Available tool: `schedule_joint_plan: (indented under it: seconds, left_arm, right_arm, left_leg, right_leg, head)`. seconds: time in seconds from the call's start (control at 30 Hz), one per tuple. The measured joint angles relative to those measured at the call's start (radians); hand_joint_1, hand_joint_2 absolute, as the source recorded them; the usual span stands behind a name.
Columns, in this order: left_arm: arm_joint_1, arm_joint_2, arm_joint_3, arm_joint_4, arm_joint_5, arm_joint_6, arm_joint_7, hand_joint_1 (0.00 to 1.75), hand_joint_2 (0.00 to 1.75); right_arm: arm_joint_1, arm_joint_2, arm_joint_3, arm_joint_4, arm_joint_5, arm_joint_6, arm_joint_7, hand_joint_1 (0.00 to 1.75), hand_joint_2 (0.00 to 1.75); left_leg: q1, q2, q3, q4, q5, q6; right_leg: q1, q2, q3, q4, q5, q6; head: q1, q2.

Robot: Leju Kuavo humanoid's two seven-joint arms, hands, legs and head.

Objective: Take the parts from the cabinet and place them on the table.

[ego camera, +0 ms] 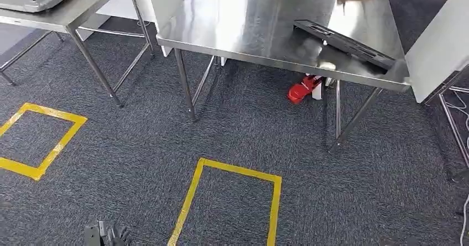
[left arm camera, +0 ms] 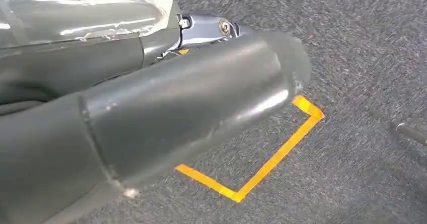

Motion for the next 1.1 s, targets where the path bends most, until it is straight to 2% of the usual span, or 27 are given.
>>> schedule_joint_plan:
  seconds: [0.03, 0.07, 0.1, 0.13, 0.17, 0.23, 0.27, 0.3, 0.37, 0.43, 0.47, 0.5, 0.57, 0.6, 0.63, 0.67, 0.7, 0.73, 0.77, 0.8, 0.83, 0.93, 0.97, 1.0, 1.03, 1.07, 1.1]
  left_arm:
    - [-0.003, 0.006, -0.012, 0.003, 0.014, 0.009, -0.006, 0.0, 0.0]
    - [-0.005, 0.012, -0.021, 0.007, 0.021, 0.013, -0.009, 0.0, 0.0]
    - [-0.005, 0.017, -0.027, 0.009, 0.03, 0.018, -0.012, 0.0, 0.0]
    - [-0.005, 0.022, -0.035, 0.011, 0.043, 0.022, -0.017, 0.0, 0.0]
    - [-0.005, 0.028, -0.042, 0.013, 0.057, 0.028, -0.023, 0.0, 0.0]
    - [-0.007, 0.038, -0.058, 0.013, 0.077, 0.035, -0.03, 0.0, 0.0]
    - [-0.009, 0.042, -0.063, 0.013, 0.081, 0.038, -0.032, 0.0, 0.0]
    - [-0.013, 0.044, -0.067, 0.013, 0.083, 0.038, -0.034, 0.0, 0.0]
    - [-0.013, 0.049, -0.073, 0.013, 0.084, 0.038, -0.038, 0.0, 0.0]
    - [-0.013, 0.052, -0.079, 0.013, 0.095, 0.042, -0.04, 0.0, 0.0]
    - [-0.015, 0.052, -0.085, 0.013, 0.105, 0.047, -0.044, 0.0, 0.0]
    - [-0.015, 0.058, -0.087, 0.011, 0.123, 0.055, -0.049, 0.0, 0.0]
    - [-0.008, 0.062, -0.09, 0.005, 0.148, 0.071, -0.059, 0.0, 0.0]
    - [-0.003, 0.067, -0.092, 0.002, 0.159, 0.077, -0.063, 0.0, 0.0]
    - [0.001, 0.069, -0.096, -0.001, 0.17, 0.084, -0.065, 0.0, 0.0]
    - [0.005, 0.073, -0.101, -0.004, 0.178, 0.09, -0.067, 0.0, 0.0]
    - [0.008, 0.075, -0.106, -0.007, 0.186, 0.093, -0.069, 0.0, 0.0]
    - [0.011, 0.078, -0.112, -0.01, 0.188, 0.096, -0.071, 0.0, 0.0]
    - [0.012, 0.08, -0.115, -0.013, 0.189, 0.097, -0.073, 0.0, 0.0]
    - [0.012, 0.081, -0.116, -0.017, 0.193, 0.099, -0.074, 0.0, 0.0]
    - [0.012, 0.082, -0.117, -0.019, 0.195, 0.1, -0.074, 0.0, 0.0]
    - [0.012, 0.086, -0.125, -0.022, 0.199, 0.102, -0.077, 0.0, 0.0]
    - [0.013, 0.089, -0.13, -0.021, 0.199, 0.104, -0.077, 0.0, 0.0]
    - [0.013, 0.091, -0.133, -0.021, 0.199, 0.105, -0.077, 0.0, 0.0]
    - [0.013, 0.091, -0.138, -0.021, 0.199, 0.108, -0.078, 0.0, 0.0]
    - [0.013, 0.092, -0.143, -0.021, 0.198, 0.111, -0.079, 0.0, 0.0]
    - [0.013, 0.092, -0.145, -0.021, 0.197, 0.113, -0.079, 0.0, 0.0]
  right_arm:
    - [-0.015, 0.0, -0.009, 0.085, 0.012, -0.001, 0.06, 0.0, 0.0]
    - [-0.027, 0.0, -0.018, 0.15, 0.019, -0.003, 0.092, 0.0, 0.0]
    - [-0.035, 0.003, -0.024, 0.2, 0.029, -0.004, 0.121, 0.0, 0.0]
    - [-0.046, 0.007, -0.026, 0.248, 0.043, -0.005, 0.157, 0.0, 0.0]
    - [-0.055, 0.008, -0.026, 0.281, 0.061, -0.005, 0.204, 0.0, 0.0]
    - [-0.069, 0.01, -0.026, 0.343, 0.085, -0.003, 0.28, 0.0, 0.0]
    - [-0.073, 0.011, -0.026, 0.365, 0.09, -0.003, 0.287, 0.0, 0.0]
    - [-0.078, 0.011, -0.026, 0.384, 0.09, -0.003, 0.291, 0.0, 0.0]
    - [-0.09, 0.011, -0.026, 0.415, 0.095, -0.003, 0.296, 0.0, 0.0]
    - [-0.095, 0.011, -0.025, 0.436, 0.108, 0.002, 0.318, 0.0, 0.0]
    - [-0.097, 0.008, -0.024, 0.447, 0.126, 0.01, 0.341, 0.0, 0.0]
    - [-0.099, 0.01, -0.014, 0.456, 0.152, 0.02, 0.372, 0.0, 0.0]
    - [-0.099, 0.01, 0.008, 0.467, 0.192, 0.045, 0.418, 0.0, 0.0]
    - [-0.099, 0.01, 0.02, 0.472, 0.213, 0.058, 0.436, 0.0, 0.0]
    - [-0.1, 0.01, 0.034, 0.476, 0.231, 0.071, 0.446, 0.0, 0.0]
    - [-0.1, 0.01, 0.048, 0.478, 0.247, 0.09, 0.459, 0.0, 0.0]
    - [-0.101, 0.01, 0.06, 0.48, 0.26, 0.102, 0.466, 0.0, 0.0]
    - [-0.101, 0.01, 0.077, 0.481, 0.271, 0.11, 0.471, 0.0, 0.0]
    - [-0.104, 0.01, 0.089, 0.482, 0.277, 0.115, 0.474, 0.0, 0.0]
    - [-0.107, 0.011, 0.097, 0.483, 0.28, 0.116, 0.478, 0.0, 0.0]
    - [-0.109, 0.01, 0.103, 0.483, 0.283, 0.118, 0.481, 0.0, 0.0]
    - [-0.108, 0.016, 0.126, 0.487, 0.299, 0.134, 0.484, 0.0, 0.0]
    - [-0.108, 0.02, 0.133, 0.49, 0.305, 0.134, 0.487, 0.0, 0.0]
    - [-0.108, 0.022, 0.139, 0.491, 0.309, 0.134, 0.49, 0.0, 0.0]
    - [-0.108, 0.024, 0.145, 0.491, 0.316, 0.134, 0.5, 0.0, 0.0]
    - [-0.106, 0.029, 0.155, 0.491, 0.326, 0.134, 0.506, 0.0, 0.0]
    - [-0.105, 0.032, 0.161, 0.491, 0.334, 0.135, 0.508, 0.0, 0.0]
  left_leg:
    - [0.002, 0.0, -0.018, 0.073, -0.067, -0.005]
    - [0.002, -0.001, -0.039, 0.158, -0.12, -0.011]
    - [0.003, -0.001, -0.053, 0.227, -0.147, -0.016]
    - [0.003, -0.001, -0.051, 0.262, -0.144, -0.017]
    - [0.003, -0.001, -0.03, 0.25, -0.119, -0.017]
    - [0.004, 0.0, 0.082, 0.099, -0.052, -0.014]
    - [0.004, -0.001, 0.146, 0.007, -0.045, -0.011]
    - [0.0, -0.003, 0.184, -0.058, -0.069, -0.007]
    - [-0.006, -0.005, 0.167, -0.055, -0.064, 0.002]
    - [-0.008, -0.004, 0.152, -0.062, -0.048, 0.023]
    - [-0.002, 0.006, 0.144, -0.068, -0.034, 0.037]
    - [-0.002, 0.005, 0.128, -0.071, -0.022, 0.051]
    - [-0.002, 0.007, 0.1, -0.07, 0.0, 0.053]
    - [-0.002, 0.009, 0.085, -0.069, 0.011, 0.051]
    - [-0.002, 0.011, 0.07, -0.068, 0.022, 0.049]
    - [-0.001, 0.012, 0.055, -0.068, 0.034, 0.046]
    - [0.0, 0.013, 0.04, -0.067, 0.045, 0.042]
    - [0.001, 0.013, 0.028, -0.066, 0.056, 0.037]
    - [0.001, 0.012, 0.022, -0.065, 0.069, 0.031]
    - [-0.002, 0.011, 0.016, -0.063, 0.077, 0.024]
    - [-0.003, 0.012, 0.009, -0.06, 0.084, 0.017]
    - [0.002, 0.012, 0.008, -0.066, 0.113, -0.003]
    - [0.008, 0.01, 0.002, -0.059, 0.106, -0.009]
    - [0.009, 0.006, -0.008, -0.034, 0.059, -0.012]
    - [0.011, 0.006, -0.025, 0.024, -0.009, -0.014]
    - [0.012, 0.002, -0.046, 0.109, -0.071, -0.019]
    - [0.012, 0.0, -0.064, 0.185, -0.105, -0.025]
  right_leg:
    - [0.001, -0.001, -0.011, 0.001, 0.01, -0.009]
    - [0.003, -0.002, -0.022, 0.002, 0.02, -0.011]
    - [0.004, -0.003, -0.034, 0.006, 0.028, -0.011]
    - [0.004, -0.003, -0.044, 0.012, 0.035, -0.008]
    - [0.004, -0.002, -0.058, 0.021, 0.043, -0.008]
    - [0.003, -0.001, -0.089, 0.039, 0.049, 0.001]
    - [0.003, -0.001, -0.098, 0.05, 0.052, 0.005]
    - [0.011, 0.0, -0.111, 0.062, 0.054, 0.01]
    - [0.01, -0.002, -0.118, 0.065, 0.066, 0.026]
    - [0.014, -0.002, -0.127, 0.061, 0.083, 0.04]
    - [0.009, 0.0, -0.132, 0.078, 0.067, 0.04]
    - [0.009, 0.006, -0.159, 0.121, 0.014, 0.031]
    - [0.004, 0.01, -0.201, 0.265, -0.093, 0.019]
    - [0.002, 0.01, -0.213, 0.332, -0.124, 0.022]
    - [-0.001, 0.01, -0.212, 0.373, -0.129, 0.032]
    - [-0.005, 0.01, -0.191, 0.375, -0.111, 0.046]
    - [-0.007, 0.01, -0.151, 0.335, -0.079, 0.062]
    - [-0.011, 0.01, -0.089, 0.256, -0.048, 0.074]
    - [-0.015, 0.01, -0.014, 0.152, -0.041, 0.075]
    - [-0.014, 0.012, 0.05, 0.065, -0.051, 0.068]
    - [-0.001, 0.013, 0.082, -0.008, -0.063, 0.064]
    - [0.003, 0.015, 0.06, 0.001, -0.058, 0.043]
    - [-0.017, 0.012, 0.055, -0.002, -0.047, 0.028]
    - [-0.014, 0.009, 0.048, -0.001, -0.04, 0.017]
    - [-0.014, 0.003, 0.039, -0.001, -0.032, 0.0]
    - [-0.01, -0.002, 0.029, -0.001, -0.023, -0.009]
    - [-0.007, -0.007, 0.02, -0.001, -0.015, -0.013]
  head:
    - [-0.003, 0.0]
    - [-0.002, 0.0]
    - [-0.003, 0.0]
    - [-0.003, 0.0]
    - [-0.003, 0.0]
    - [-0.003, 0.0]
    - [-0.003, 0.0]
    - [-0.004, 0.0]
    - [-0.003, 0.0]
    - [-0.002, 0.0]
    - [-0.005, 0.0]
    - [-0.002, 0.0]
    - [0.002, 0.0]
    - [0.002, 0.0]
    - [0.002, 0.0]
    - [0.001, 0.0]
    - [0.002, 0.0]
    - [0.002, 0.0]
    - [0.002, 0.0]
    - [0.002, 0.0]
    - [0.002, 0.0]
    - [-0.002, 0.0]
    - [0.0, 0.0]
    - [-0.004, 0.0]
    - [-0.008, 0.0]
    - [-0.01, 0.0]
    - [-0.01, 0.0]
